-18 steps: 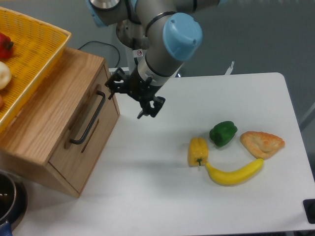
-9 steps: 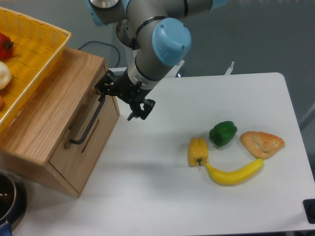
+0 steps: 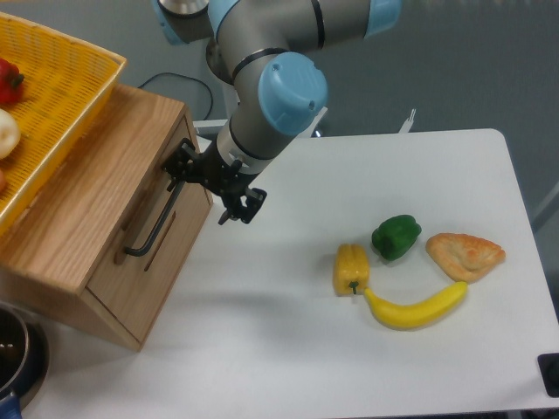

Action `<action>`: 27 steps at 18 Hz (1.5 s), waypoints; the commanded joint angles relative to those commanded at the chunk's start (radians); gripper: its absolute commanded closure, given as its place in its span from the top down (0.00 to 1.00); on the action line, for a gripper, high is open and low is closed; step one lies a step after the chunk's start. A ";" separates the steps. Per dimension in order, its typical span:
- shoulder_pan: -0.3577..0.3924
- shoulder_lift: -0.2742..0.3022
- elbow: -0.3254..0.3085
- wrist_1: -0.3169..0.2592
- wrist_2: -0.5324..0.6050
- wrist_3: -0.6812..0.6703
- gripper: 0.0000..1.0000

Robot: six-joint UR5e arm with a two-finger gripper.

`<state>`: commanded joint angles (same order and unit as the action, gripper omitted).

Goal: Slide open the top drawer

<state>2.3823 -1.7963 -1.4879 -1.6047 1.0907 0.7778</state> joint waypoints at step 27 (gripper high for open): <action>-0.026 -0.025 -0.011 0.011 0.008 0.000 1.00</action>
<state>2.3562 -1.8208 -1.4987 -1.5938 1.0983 0.7777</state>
